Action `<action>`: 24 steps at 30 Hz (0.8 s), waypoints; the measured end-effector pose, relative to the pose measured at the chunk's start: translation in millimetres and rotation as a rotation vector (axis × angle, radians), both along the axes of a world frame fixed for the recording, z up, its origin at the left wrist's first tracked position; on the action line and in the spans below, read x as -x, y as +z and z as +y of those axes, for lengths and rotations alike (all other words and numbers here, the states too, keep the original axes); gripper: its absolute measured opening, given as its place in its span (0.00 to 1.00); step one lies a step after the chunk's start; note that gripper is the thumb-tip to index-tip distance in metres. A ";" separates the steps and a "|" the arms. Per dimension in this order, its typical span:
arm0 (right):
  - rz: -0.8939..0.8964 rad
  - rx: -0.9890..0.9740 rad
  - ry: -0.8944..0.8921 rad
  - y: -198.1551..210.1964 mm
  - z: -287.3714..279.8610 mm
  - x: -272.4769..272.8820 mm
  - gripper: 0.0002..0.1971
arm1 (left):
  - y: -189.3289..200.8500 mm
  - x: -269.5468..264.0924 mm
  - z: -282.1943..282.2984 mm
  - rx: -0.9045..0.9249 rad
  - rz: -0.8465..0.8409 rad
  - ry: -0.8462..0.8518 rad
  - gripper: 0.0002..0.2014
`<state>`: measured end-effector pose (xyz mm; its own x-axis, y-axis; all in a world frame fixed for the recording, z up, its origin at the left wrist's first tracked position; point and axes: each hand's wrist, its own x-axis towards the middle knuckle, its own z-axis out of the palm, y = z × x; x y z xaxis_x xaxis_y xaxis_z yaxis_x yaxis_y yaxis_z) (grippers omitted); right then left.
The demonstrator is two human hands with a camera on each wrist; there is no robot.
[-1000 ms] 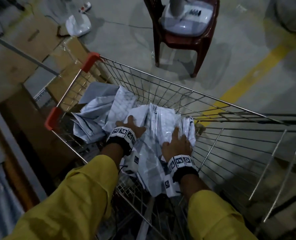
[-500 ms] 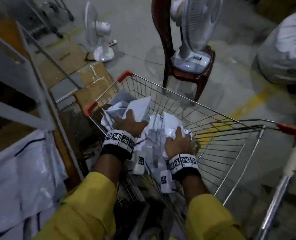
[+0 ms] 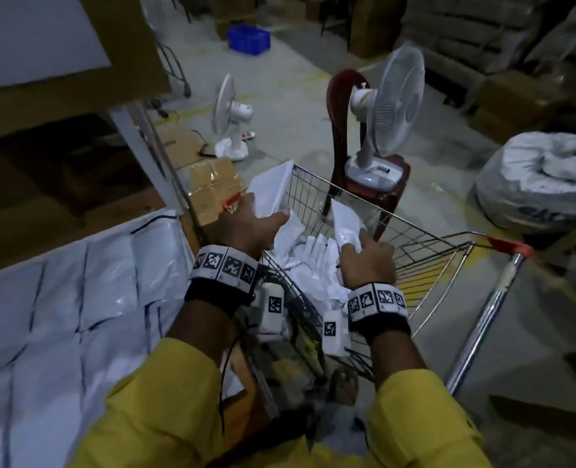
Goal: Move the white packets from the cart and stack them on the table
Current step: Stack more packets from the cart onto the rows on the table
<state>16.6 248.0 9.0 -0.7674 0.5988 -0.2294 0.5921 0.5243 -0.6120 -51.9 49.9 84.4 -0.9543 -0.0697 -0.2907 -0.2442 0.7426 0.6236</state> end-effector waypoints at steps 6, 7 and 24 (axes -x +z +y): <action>0.144 -0.008 0.045 48.2 -25.4 -38.3 0.29 | 36.2 -55.7 -32.4 -0.126 0.079 0.094 0.50; 0.163 0.001 0.069 55.7 -30.8 -42.7 0.29 | 40.2 -63.4 -39.0 -0.130 0.100 0.116 0.49; 0.323 0.072 0.510 102.4 -155.0 -144.0 0.36 | 66.8 -245.2 -156.8 0.049 0.310 0.590 0.43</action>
<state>160.6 93.0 111.4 -0.9911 0.1283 0.0361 0.0555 0.6435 -0.7634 193.3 -106.8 151.2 -0.7910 -0.6117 0.0073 -0.4334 0.5688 0.6990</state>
